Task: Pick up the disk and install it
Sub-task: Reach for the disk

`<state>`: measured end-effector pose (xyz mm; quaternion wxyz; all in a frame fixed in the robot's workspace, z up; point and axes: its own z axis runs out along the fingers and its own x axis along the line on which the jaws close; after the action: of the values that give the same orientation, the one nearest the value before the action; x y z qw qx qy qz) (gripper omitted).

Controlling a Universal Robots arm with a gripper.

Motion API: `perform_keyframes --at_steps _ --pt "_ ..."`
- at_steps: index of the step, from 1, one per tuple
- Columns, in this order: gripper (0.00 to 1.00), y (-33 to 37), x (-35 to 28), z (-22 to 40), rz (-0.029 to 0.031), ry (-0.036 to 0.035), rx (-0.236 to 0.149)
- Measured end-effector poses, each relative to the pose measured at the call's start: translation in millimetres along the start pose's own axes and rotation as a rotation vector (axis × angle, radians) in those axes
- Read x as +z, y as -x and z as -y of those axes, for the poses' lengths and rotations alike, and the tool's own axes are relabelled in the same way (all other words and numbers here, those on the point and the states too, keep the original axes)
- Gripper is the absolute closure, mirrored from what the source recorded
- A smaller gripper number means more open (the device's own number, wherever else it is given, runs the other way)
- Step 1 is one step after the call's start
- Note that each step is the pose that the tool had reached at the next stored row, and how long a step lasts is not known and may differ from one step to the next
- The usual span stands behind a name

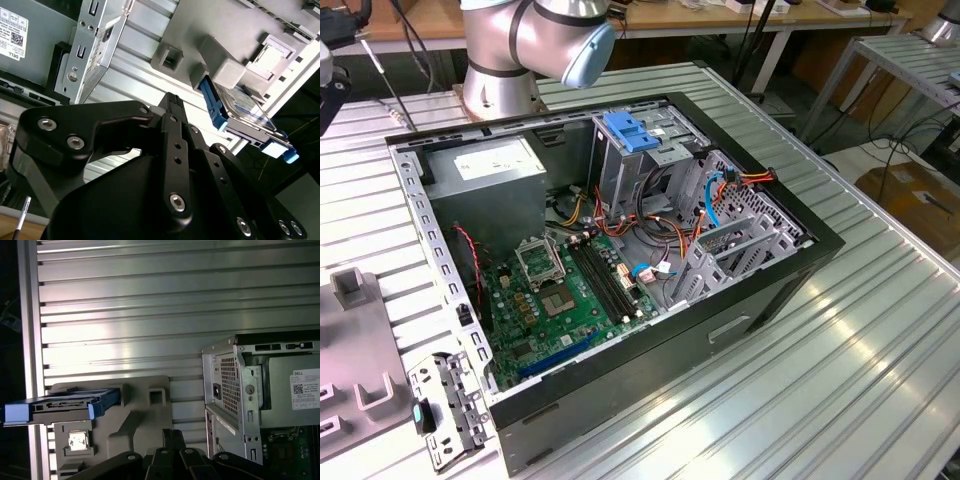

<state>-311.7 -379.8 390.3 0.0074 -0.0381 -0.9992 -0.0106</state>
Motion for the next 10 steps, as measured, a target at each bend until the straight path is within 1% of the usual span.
perform_keyframes --at_steps 9,10 --pt "0.89 -15.4 0.5 1.2 -0.0048 -0.0003 0.000" --pt "0.89 -18.1 0.6 1.4 -0.0055 -0.0004 0.000"
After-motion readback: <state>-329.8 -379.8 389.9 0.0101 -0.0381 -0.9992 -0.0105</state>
